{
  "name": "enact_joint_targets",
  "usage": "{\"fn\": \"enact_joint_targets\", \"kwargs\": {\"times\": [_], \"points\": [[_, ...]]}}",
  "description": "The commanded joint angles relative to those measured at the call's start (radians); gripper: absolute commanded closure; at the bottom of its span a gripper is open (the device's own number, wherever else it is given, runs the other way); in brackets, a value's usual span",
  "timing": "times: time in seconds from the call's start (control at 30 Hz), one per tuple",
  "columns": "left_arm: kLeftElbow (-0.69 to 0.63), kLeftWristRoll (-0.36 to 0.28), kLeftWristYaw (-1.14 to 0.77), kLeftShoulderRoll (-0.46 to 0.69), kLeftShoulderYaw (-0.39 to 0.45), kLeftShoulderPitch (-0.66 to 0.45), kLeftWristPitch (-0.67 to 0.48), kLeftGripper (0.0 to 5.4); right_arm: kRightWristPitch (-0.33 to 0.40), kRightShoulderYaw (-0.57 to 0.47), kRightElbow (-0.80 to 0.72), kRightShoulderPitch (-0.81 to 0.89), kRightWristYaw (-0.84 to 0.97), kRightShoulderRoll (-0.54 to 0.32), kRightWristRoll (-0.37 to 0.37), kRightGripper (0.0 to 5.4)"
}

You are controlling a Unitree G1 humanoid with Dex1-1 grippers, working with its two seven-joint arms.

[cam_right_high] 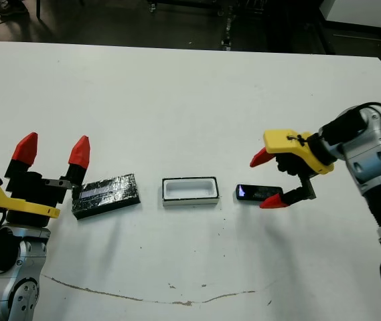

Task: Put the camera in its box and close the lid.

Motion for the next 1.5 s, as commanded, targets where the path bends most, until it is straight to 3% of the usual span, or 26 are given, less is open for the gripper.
{"fn": "enact_joint_targets", "kwargs": {"times": [0.03, 0.43, 0.63, 1.0, 1.33, 1.5], "points": [[-0.006, 0.007, 0.005, 0.0, 0.002, 0.014, 0.005, 0.01, -0.005, 0.003, 0.015, -0.012, 0.007, 0.013, -0.014, 0.0], [-0.015, 0.002, 0.003, 0.008, 0.004, 0.011, 0.019, 0.01, -0.042, 0.004, 0.054, 0.001, -0.007, 0.042, -0.051, 0.0], [-0.013, 0.007, 0.003, 0.007, 0.004, 0.008, 0.015, 0.0, -0.019, -0.005, 0.053, 0.015, -0.026, 0.047, -0.053, 0.12], [-0.021, -0.002, 0.0, 0.008, 0.006, 0.01, 0.022, 0.0, -0.024, -0.01, 0.061, 0.034, -0.041, 0.052, -0.044, 1.59], [-0.032, 0.002, 0.007, 0.004, 0.003, 0.018, 0.028, 0.0, -0.035, -0.014, 0.038, 0.066, -0.065, 0.047, -0.042, 3.34], [-0.029, 0.0, -0.003, 0.007, 0.005, 0.019, 0.018, 0.0, -0.039, -0.013, 0.02, 0.079, -0.079, 0.044, -0.052, 3.74]]}}
